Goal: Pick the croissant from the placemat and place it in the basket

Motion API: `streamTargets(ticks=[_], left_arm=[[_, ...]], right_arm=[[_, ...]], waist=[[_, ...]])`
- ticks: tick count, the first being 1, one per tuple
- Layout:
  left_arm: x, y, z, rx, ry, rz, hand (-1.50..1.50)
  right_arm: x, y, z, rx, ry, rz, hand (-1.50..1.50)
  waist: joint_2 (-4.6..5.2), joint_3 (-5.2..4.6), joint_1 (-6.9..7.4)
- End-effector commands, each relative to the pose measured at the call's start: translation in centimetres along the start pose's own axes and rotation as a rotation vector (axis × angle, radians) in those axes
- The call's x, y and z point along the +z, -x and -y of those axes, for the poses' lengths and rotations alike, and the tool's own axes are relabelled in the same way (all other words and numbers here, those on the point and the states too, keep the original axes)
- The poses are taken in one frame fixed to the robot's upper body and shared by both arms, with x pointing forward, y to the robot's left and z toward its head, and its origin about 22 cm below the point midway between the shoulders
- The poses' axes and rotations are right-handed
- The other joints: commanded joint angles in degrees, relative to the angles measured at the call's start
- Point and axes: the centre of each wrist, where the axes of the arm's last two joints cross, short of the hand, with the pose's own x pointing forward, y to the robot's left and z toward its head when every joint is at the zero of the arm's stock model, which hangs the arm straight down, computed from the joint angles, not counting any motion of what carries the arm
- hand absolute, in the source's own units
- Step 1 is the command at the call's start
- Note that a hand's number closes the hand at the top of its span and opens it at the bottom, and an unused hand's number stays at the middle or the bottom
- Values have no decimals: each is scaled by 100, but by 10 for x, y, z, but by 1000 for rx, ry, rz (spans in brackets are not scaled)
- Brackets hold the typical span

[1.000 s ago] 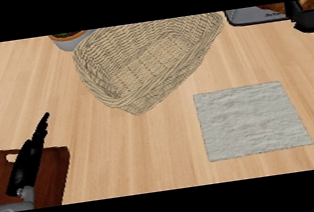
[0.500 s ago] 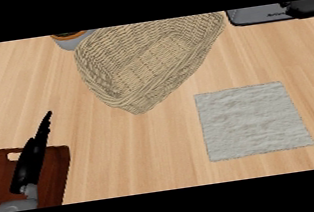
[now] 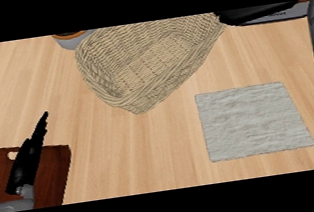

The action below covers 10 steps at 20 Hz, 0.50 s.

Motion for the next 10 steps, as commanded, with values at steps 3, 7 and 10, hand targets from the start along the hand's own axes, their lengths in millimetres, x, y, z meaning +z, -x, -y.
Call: streamTargets(ticks=[3,7,10], left_arm=[[3,-7,6,-7,2,13,0],[-1,-9,1,1,-2,14,0],[-13,0,-10,3,-2,-5,0]], right_arm=[[-29,-31,-41,22,-57,-26,150],[-34,-20,-63,59,-66,-52,150],[-51,-26,-56,86,-69,-82,150]], waist=[[2,0,22],[4,2,4],[13,-1,1]])
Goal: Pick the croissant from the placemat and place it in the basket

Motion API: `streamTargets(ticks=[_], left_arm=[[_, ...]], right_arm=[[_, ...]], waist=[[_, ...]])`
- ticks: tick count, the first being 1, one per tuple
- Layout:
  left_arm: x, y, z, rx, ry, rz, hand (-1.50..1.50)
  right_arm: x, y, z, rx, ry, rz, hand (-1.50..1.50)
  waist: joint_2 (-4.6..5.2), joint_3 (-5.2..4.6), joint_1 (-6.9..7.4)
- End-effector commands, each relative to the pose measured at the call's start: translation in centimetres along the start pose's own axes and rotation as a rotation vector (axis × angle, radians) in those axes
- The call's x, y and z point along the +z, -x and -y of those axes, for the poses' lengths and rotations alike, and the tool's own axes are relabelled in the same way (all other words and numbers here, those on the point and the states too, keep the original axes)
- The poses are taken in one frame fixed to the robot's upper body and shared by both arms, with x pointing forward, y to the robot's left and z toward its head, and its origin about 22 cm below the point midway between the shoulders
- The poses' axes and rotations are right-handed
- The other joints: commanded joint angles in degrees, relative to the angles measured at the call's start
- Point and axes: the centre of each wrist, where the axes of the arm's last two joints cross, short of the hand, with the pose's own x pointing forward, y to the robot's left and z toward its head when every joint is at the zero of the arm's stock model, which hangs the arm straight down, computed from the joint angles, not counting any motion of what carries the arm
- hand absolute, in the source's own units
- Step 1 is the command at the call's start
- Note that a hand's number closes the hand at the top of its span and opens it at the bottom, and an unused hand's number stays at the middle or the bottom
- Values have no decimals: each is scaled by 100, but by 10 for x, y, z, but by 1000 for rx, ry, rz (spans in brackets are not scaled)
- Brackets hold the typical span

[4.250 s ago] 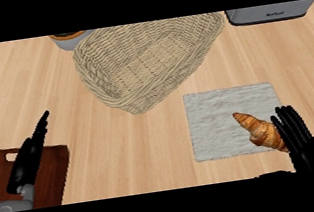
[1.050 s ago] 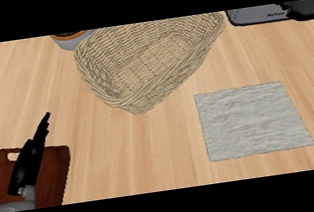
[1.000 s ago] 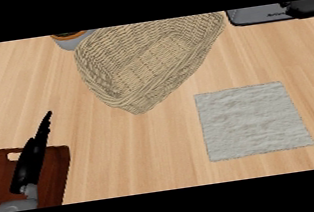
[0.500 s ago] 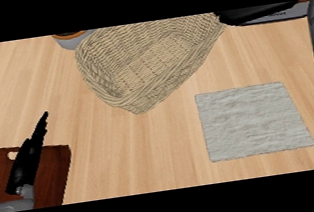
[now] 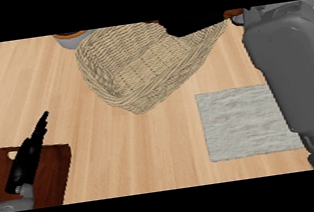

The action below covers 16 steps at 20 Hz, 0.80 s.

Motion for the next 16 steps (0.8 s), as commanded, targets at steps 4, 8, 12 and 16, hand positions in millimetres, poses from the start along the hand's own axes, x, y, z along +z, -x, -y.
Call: streamTargets(ticks=[4,8,12,16], left_arm=[[0,-11,6,-12,-9,-11,0],[-3,-7,-3,0,1,19,0],[8,-24,7,19,21,19,0],[3,-5,0,-12,-2,8,0]], right_arm=[[-27,3,-50,36,-1,-73,-150],[-45,-6,-76,-36,-10,-49,-150],[-46,3,-98,-79,64,-49,-150],[-46,12,-68,-226,228,-106,-150]], waist=[[5,2,25],[23,0,57],[13,4,84],[10,3,42]])
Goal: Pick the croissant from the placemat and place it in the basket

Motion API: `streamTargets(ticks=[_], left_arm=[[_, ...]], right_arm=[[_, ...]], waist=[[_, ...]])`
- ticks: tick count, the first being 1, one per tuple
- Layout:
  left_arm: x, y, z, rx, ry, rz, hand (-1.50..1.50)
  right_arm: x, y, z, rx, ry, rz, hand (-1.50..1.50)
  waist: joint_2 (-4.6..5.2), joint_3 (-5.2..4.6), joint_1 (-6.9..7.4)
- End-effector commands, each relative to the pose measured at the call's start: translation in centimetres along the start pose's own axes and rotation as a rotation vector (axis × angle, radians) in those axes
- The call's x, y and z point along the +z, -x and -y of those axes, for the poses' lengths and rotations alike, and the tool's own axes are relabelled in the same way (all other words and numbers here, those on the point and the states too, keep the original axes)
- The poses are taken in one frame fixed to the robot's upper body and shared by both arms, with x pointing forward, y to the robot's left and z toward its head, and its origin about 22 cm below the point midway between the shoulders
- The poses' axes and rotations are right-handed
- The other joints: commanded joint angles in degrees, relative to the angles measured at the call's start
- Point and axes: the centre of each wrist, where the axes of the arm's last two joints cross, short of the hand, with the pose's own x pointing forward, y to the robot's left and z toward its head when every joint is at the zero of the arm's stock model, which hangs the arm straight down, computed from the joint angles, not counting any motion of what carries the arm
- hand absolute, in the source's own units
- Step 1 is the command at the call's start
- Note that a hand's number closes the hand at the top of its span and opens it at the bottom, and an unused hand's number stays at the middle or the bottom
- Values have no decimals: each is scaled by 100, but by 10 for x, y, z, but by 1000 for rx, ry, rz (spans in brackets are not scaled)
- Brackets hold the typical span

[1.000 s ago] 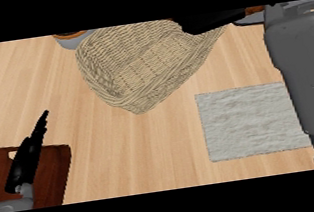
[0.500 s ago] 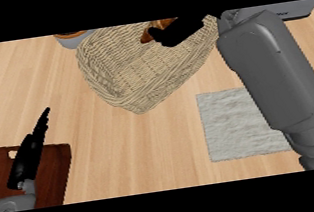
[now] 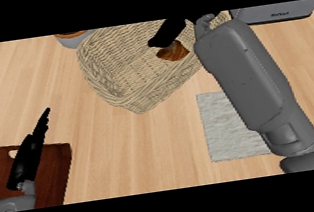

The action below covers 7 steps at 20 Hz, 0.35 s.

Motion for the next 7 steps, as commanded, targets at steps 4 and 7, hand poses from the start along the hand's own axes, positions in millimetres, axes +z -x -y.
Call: streamTargets(ticks=[4,7], left_arm=[[8,14,5,0,5,-22,0],[2,12,4,10,-2,-8,0]], right_arm=[[-3,21,39,-193,166,-159,-150],[13,76,46,-229,210,-258,-150]], waist=[[-19,1,-47],[-2,1,-85]])
